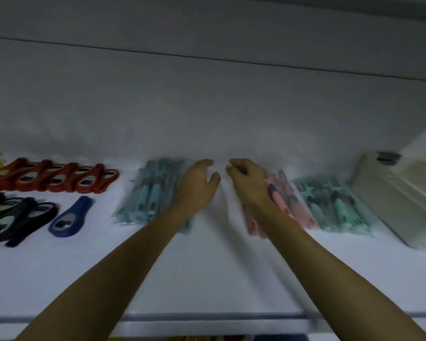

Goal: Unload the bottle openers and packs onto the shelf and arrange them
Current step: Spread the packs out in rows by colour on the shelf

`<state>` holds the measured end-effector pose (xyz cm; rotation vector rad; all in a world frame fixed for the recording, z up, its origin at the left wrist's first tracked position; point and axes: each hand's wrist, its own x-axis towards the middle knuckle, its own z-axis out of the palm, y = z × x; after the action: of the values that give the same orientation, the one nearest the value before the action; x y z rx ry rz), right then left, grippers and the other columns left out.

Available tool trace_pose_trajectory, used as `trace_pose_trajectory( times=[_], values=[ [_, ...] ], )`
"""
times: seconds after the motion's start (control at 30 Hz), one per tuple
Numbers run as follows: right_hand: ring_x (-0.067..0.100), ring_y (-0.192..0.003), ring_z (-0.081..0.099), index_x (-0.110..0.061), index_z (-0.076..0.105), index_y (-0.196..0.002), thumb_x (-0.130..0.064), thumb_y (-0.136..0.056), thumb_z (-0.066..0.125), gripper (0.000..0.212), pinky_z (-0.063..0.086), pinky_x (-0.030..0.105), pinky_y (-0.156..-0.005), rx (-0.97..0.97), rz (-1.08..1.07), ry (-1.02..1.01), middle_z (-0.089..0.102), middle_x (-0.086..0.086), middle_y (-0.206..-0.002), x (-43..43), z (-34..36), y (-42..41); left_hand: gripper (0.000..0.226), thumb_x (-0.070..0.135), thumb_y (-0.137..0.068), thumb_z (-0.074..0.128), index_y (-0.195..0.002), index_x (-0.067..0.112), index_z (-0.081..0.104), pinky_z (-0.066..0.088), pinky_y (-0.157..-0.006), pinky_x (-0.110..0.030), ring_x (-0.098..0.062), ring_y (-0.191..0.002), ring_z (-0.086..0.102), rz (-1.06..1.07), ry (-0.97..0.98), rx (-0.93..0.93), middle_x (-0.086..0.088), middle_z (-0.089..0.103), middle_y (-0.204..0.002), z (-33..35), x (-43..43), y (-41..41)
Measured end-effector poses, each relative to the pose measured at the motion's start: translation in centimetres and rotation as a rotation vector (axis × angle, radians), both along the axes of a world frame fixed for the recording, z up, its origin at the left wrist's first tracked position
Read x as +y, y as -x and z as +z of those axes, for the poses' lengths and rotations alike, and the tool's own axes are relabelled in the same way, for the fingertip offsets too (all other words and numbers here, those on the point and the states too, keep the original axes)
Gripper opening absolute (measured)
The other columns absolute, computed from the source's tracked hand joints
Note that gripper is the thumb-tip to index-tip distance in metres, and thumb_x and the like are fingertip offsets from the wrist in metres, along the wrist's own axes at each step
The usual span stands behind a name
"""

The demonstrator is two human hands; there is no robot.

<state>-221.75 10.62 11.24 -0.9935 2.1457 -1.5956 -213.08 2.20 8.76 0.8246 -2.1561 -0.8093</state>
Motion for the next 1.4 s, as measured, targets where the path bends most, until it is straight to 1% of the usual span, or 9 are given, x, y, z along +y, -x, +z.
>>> trace_pose_trajectory(
  times=[0.17,0.37,0.6,0.77,0.83,0.9,1.1,1.27,1.4],
  values=[
    [0.032,-0.120,0.054,-0.006,0.053,-0.130,-0.027,-0.092,0.057,0.044,0.042,0.035,-0.099,0.236,-0.204,-0.355,0.057,0.018,-0.131,7.5,0.1,8.4,0.054,0.033,-0.094,0.050,-0.140,0.010,0.035,0.035,-0.098,-0.026,-0.027,-0.126,0.045,-0.107,-0.496,-0.061,-0.012,0.043,-0.142,-1.1,6.3,7.4],
    [0.035,-0.109,0.058,-0.008,0.056,-0.112,-0.051,-0.092,0.047,0.048,0.047,0.042,-0.094,0.172,-0.022,-0.601,0.062,0.019,-0.120,7.1,-3.8,8.8,0.046,0.030,-0.095,0.046,-0.137,0.010,0.041,0.042,-0.101,-0.041,-0.033,-0.118,0.052,0.013,-0.537,-0.012,-0.015,0.052,-0.134,-3.3,6.3,7.6],
    [0.036,-0.120,0.051,-0.007,0.052,-0.130,-0.049,-0.092,0.049,0.057,0.039,0.045,-0.105,0.040,-0.060,-0.571,0.057,0.017,-0.130,5.2,-4.2,9.6,0.061,0.030,-0.098,0.045,-0.147,0.002,0.021,0.021,-0.115,-0.036,-0.028,-0.140,0.026,0.300,-0.603,0.195,-0.016,0.024,-0.154,-4.3,0.7,3.4],
    [0.033,-0.113,0.056,-0.003,0.046,-0.131,-0.039,-0.088,0.059,0.057,0.047,0.040,-0.095,-0.168,-0.036,-0.344,0.056,0.014,-0.128,3.5,-4.2,8.7,0.057,0.029,-0.097,0.046,-0.144,0.002,0.029,0.027,-0.111,-0.033,-0.028,-0.135,0.034,0.282,-0.547,0.142,-0.016,0.032,-0.150,-3.6,1.2,3.8],
    [0.030,-0.106,0.055,-0.001,0.041,-0.134,-0.041,-0.088,0.060,0.063,0.047,0.034,-0.085,-0.203,-0.069,-0.321,0.053,0.015,-0.125,3.7,-4.0,9.2,0.045,0.033,-0.096,0.047,-0.134,0.009,0.041,0.039,-0.091,-0.026,-0.027,-0.112,0.053,0.180,-0.512,0.033,-0.014,0.048,-0.138,-3.5,3.0,4.7],
    [0.026,-0.086,0.057,-0.002,0.051,-0.118,-0.047,-0.088,0.059,0.055,0.049,0.035,-0.079,-0.256,-0.033,-0.327,0.058,0.013,-0.102,3.7,-3.9,10.1,0.045,0.038,-0.091,0.053,-0.127,0.013,0.041,0.040,-0.075,-0.026,-0.019,-0.086,0.055,0.112,-0.614,0.036,-0.006,0.057,-0.121,-2.8,4.2,5.5],
    [0.028,-0.088,0.070,0.001,0.065,-0.109,-0.051,-0.085,0.062,0.057,0.055,0.029,-0.069,-0.604,0.060,-0.135,0.072,0.016,-0.099,3.7,-4.9,9.4,0.049,0.038,-0.076,0.076,-0.109,0.004,0.065,0.056,-0.084,-0.041,-0.030,-0.091,0.068,-0.068,-1.221,0.222,-0.016,0.070,-0.101,-0.4,5.5,7.5],
    [0.034,-0.098,0.067,0.001,0.061,-0.117,-0.010,-0.087,0.058,0.032,0.056,0.039,-0.083,-0.615,0.345,0.234,0.066,0.026,-0.112,6.2,-3.8,9.4,0.050,0.015,-0.072,0.079,-0.117,0.013,0.058,0.056,-0.078,-0.029,-0.020,-0.096,0.069,-0.390,-0.886,0.369,-0.010,0.069,-0.109,-0.9,4.8,6.4],
    [0.033,-0.106,0.064,-0.004,0.053,-0.125,-0.023,-0.066,0.083,0.069,0.055,0.041,-0.088,-0.452,0.543,0.284,0.067,0.017,-0.113,8.8,-1.8,8.6,0.095,0.009,-0.059,0.086,-0.137,0.020,0.033,0.051,-0.085,-0.018,-0.003,-0.113,0.057,-0.455,-0.439,0.371,0.009,0.055,-0.126,-1.2,6.2,4.6]
  ],
)
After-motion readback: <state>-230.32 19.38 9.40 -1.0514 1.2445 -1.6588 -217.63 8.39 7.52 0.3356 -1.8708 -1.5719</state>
